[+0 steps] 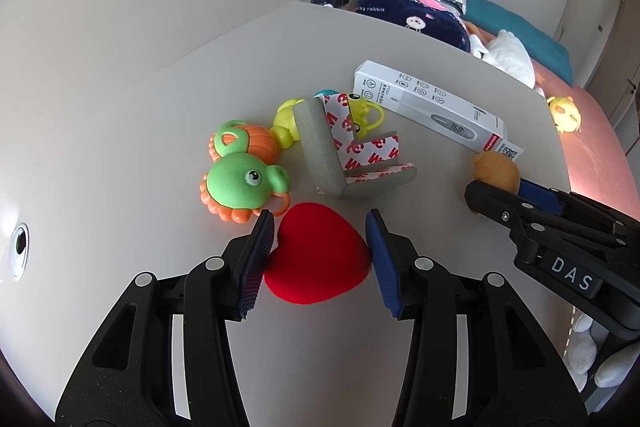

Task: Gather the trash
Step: 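Grasp the red heart plush with left tool while right tool grasps the brown bread plush, then carry the heart and bread plush over the bin and open both tools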

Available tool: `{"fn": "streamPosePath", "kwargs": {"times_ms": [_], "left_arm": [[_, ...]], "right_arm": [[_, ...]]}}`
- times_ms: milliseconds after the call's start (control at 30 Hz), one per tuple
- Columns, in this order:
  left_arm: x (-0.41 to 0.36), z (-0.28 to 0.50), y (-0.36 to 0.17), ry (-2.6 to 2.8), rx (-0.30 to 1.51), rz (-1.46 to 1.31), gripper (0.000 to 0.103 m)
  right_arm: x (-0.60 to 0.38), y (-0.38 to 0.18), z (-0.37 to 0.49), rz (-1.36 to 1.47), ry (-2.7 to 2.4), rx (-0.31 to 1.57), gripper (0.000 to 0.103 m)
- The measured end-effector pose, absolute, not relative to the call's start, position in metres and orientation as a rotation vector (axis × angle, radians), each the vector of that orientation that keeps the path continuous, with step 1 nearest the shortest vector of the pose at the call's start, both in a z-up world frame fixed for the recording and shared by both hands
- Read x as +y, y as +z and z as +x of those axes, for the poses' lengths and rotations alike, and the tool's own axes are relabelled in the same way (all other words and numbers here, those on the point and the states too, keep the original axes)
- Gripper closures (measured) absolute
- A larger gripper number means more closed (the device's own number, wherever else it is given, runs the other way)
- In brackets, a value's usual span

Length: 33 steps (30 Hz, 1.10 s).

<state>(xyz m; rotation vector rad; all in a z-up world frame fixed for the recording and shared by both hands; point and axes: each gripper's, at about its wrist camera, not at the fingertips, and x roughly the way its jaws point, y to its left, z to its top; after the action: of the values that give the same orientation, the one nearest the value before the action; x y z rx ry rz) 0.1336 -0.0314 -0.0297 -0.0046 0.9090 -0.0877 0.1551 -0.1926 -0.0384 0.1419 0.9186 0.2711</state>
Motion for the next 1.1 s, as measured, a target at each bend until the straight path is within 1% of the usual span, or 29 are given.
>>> {"fn": "streamPosePath", "kwargs": {"times_ms": [1100], "left_arm": [[-0.109, 0.069, 0.002, -0.196, 0.85, 0.065, 0.056]], "right_arm": [[-0.276, 0.013, 0.06, 0.167, 0.188, 0.818, 0.061]]}}
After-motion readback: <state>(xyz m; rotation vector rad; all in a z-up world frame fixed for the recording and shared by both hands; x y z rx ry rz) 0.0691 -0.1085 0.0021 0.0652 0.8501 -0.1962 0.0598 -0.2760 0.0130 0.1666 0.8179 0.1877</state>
